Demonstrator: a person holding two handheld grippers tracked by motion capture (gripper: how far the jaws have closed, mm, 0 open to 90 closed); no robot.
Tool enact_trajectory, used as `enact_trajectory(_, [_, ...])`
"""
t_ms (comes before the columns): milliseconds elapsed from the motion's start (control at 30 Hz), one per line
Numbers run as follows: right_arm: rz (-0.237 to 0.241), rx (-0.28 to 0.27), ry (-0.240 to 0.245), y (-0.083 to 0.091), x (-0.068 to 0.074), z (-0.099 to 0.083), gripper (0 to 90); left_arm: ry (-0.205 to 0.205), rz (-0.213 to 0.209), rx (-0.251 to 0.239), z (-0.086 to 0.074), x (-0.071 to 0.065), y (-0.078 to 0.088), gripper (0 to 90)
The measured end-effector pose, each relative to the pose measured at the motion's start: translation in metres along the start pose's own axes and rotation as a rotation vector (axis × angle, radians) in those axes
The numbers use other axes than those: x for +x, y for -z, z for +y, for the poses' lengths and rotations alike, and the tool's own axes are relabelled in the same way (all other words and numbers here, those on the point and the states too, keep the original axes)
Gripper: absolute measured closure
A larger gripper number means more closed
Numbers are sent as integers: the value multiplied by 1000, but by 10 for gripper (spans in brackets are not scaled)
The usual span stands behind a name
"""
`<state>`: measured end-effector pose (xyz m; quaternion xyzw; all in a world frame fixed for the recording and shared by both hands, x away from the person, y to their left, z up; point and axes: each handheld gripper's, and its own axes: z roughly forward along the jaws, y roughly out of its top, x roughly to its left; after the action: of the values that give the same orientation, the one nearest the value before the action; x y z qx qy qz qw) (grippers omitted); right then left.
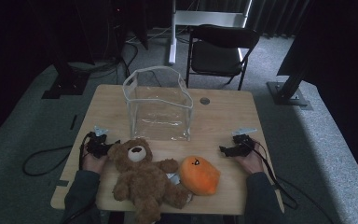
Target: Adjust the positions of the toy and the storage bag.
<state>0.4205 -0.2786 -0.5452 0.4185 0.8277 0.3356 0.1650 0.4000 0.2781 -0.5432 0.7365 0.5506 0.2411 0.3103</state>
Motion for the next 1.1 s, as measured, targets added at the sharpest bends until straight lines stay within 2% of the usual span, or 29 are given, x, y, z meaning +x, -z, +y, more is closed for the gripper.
enact_trajectory(200, [-18,11,19,6,3,1,159,0,0,-1,0,0,0,280])
enact_trajectory(333, [-15,-13,19,12,5,3,165,0,0,-1,0,0,0,280])
enact_trajectory(500, [-3,-17,31,19,11,6,181,0,-1,-1,0,0,0,280])
enact_trajectory(633, [4,-45,41,27,15,10,184,0,-1,-1,0,0,0,280])
enact_trajectory(1100, [61,-84,126,49,45,23,194,0,-1,-1,0,0,0,280])
